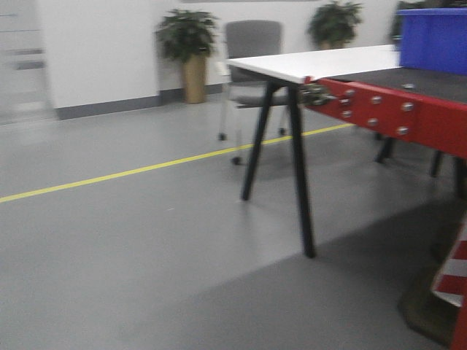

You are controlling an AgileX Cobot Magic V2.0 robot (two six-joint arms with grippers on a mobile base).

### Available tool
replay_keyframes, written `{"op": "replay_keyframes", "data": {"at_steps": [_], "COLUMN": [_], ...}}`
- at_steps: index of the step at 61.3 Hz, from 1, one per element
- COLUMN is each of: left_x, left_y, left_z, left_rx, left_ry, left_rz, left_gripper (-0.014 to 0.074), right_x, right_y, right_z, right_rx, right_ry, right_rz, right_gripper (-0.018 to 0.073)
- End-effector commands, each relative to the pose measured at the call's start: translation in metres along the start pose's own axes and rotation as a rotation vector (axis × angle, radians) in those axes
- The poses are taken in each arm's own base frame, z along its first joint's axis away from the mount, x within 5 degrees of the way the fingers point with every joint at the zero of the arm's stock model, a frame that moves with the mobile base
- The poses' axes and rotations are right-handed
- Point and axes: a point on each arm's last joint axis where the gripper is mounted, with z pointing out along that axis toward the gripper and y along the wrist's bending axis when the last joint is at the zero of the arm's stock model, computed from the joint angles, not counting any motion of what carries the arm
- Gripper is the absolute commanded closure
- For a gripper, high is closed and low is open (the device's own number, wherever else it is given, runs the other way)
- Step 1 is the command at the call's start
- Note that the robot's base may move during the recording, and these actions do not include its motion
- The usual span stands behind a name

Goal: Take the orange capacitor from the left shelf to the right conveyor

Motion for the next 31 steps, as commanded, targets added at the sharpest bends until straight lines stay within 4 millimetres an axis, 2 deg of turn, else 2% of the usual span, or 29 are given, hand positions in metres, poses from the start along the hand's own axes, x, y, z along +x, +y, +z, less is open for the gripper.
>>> {"op": "replay_keyframes", "data": {"at_steps": [1, 31], "left_x": [-0.0097, -0.0097], "left_y": [-0.0001, -0.0001], "left_z": [0.0003, 0.0003], "left_rx": [0.003, 0.003], "left_ry": [-0.082, -0.082], "left_rz": [-0.006, -0.006], "left_gripper": [0.0701, 0.0701], "right_x": [-0.0160, -0.0159], "right_y": [0.0029, 0.0028], "right_z": [-0.0015, -0.0015], "right_rx": [-0.022, -0.022], "right_ry": [-0.100, -0.100], "right_rz": [-0.020, -0.020], "right_gripper": [0.0504, 0.0504]}}
